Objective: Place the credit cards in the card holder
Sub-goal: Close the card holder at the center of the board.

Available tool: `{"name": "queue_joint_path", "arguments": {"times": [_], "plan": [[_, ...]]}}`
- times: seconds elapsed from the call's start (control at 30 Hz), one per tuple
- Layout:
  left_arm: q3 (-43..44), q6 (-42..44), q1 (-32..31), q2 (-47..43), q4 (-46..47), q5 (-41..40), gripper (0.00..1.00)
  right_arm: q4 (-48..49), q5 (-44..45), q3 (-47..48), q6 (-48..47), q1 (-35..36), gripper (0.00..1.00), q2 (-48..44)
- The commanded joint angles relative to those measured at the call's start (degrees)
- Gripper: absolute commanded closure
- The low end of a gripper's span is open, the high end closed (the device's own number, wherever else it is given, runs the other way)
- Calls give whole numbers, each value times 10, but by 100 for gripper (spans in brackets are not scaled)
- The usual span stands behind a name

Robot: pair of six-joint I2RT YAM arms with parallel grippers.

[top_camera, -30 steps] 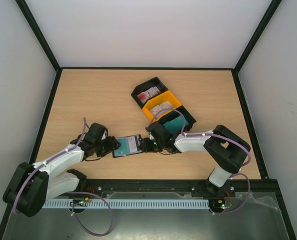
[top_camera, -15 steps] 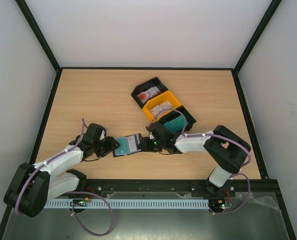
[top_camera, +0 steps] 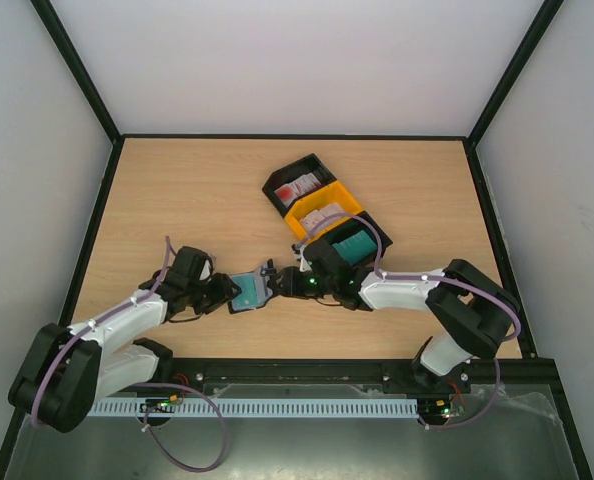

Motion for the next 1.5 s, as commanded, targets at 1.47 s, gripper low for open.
{"name": "queue_joint_path", "arguments": {"times": [1.47], "plan": [[7,16,0,-86,-44,-56,71,98,-103,58,18,6,64,167]]}}
